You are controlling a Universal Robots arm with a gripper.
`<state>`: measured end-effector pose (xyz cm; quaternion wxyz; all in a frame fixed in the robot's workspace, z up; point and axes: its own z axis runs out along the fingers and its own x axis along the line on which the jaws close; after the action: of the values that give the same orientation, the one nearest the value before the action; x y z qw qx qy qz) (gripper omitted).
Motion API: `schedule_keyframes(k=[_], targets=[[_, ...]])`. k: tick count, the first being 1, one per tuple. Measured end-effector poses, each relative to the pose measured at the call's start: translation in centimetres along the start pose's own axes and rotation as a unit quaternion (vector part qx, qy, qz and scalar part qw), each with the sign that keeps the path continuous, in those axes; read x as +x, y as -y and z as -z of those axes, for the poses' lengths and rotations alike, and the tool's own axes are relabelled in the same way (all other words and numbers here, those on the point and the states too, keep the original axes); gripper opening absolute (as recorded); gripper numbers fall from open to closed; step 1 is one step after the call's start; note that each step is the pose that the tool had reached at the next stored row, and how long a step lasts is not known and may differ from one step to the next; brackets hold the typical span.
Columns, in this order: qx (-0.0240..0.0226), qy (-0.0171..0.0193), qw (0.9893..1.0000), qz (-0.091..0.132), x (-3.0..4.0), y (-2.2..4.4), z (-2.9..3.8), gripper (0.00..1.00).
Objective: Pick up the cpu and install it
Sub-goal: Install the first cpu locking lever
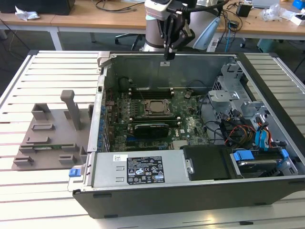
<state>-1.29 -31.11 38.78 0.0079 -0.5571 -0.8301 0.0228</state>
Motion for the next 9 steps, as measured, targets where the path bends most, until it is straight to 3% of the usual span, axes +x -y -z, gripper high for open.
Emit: schedule_keyframes(k=[2,6,8,9], targets=[[-0.0006,0.0023,0.9988,0.049,0.00,0.00,0.00,0.11],[-0.0011,0.0040,0.9963,0.085,0.00,0.00,0.00,0.11],[-0.0013,0.0049,0.9945,0.105,0.00,0.00,0.00,0.11],[-0.0015,0.0056,0.9927,0.120,0.00,0.00,0.00,0.11]])
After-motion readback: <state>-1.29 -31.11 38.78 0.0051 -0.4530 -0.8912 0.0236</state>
